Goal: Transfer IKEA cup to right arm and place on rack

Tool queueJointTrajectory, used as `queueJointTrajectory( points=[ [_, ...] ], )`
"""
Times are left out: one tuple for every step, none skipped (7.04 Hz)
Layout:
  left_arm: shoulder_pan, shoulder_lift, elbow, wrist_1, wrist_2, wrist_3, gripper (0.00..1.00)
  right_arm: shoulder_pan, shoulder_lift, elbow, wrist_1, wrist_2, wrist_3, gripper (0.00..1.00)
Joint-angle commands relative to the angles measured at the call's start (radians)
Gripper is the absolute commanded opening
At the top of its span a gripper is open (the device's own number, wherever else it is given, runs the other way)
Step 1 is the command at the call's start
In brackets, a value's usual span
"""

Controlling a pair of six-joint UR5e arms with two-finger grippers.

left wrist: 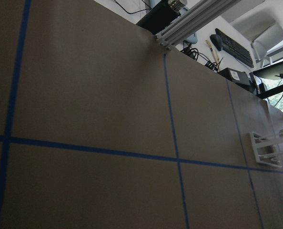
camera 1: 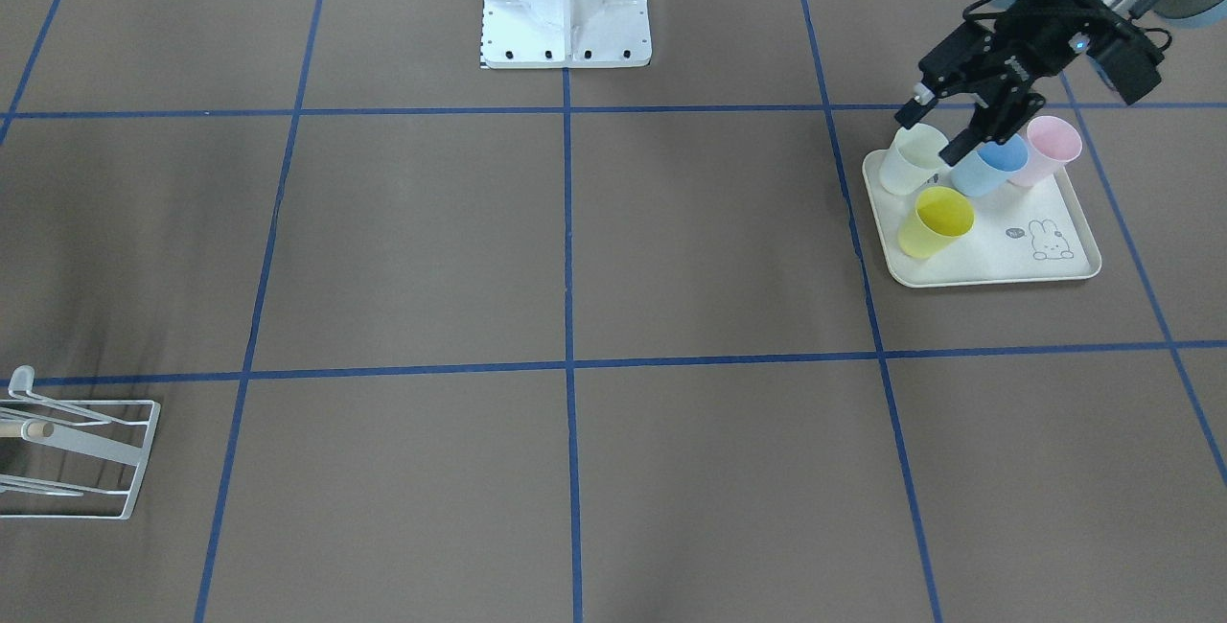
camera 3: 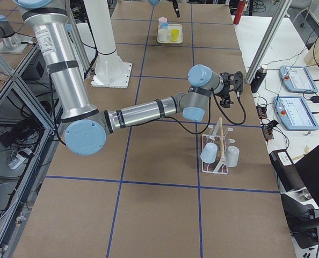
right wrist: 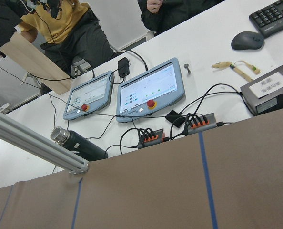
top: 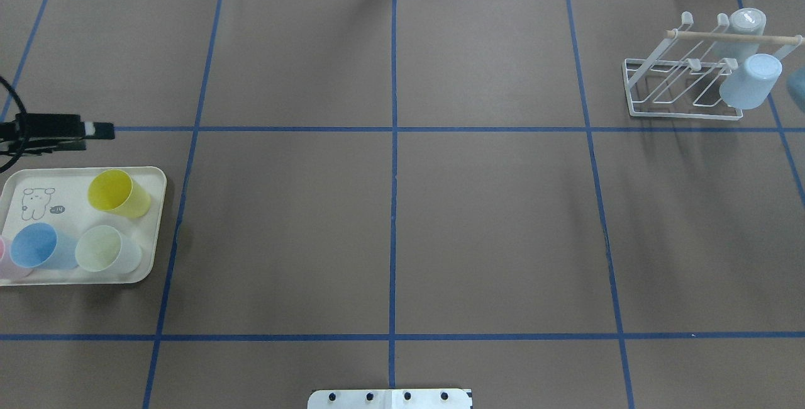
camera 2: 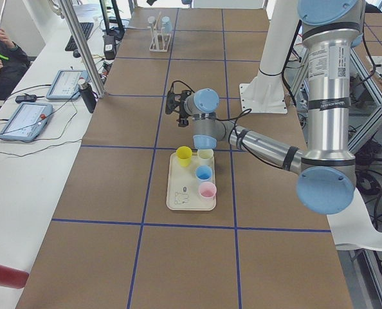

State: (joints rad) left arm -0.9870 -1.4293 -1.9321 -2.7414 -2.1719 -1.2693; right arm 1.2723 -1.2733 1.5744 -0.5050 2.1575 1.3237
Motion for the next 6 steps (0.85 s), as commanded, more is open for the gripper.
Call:
queueJointTrajectory(
  points=[
    [-0.018,0.072,0.062,0.005,-0.066,0.175,0.99,-0.089,0.021,0.045,0.002,-0.022,0.132,0.99],
    [-0.012,0.063,0.111,0.005,-0.068,0.241,0.99,-0.152,0.046,0.055,0.002,-0.089,0.182,0.99],
    [-0.004,0.053,0.155,0.005,-0.066,0.305,0.99,-0.212,0.066,0.058,0.005,-0.166,0.246,0.99],
    [0.011,0.052,0.176,0.038,-0.065,0.364,0.99,-0.262,0.074,0.074,0.005,-0.21,0.274,0.99],
    [0.031,0.027,0.174,0.107,-0.042,0.389,0.99,-0.292,0.077,0.084,0.005,-0.24,0.293,0.99],
    [0.068,0.023,0.18,0.132,-0.013,0.393,0.97,-0.319,0.08,0.091,0.005,-0.269,0.296,0.99]
  ],
)
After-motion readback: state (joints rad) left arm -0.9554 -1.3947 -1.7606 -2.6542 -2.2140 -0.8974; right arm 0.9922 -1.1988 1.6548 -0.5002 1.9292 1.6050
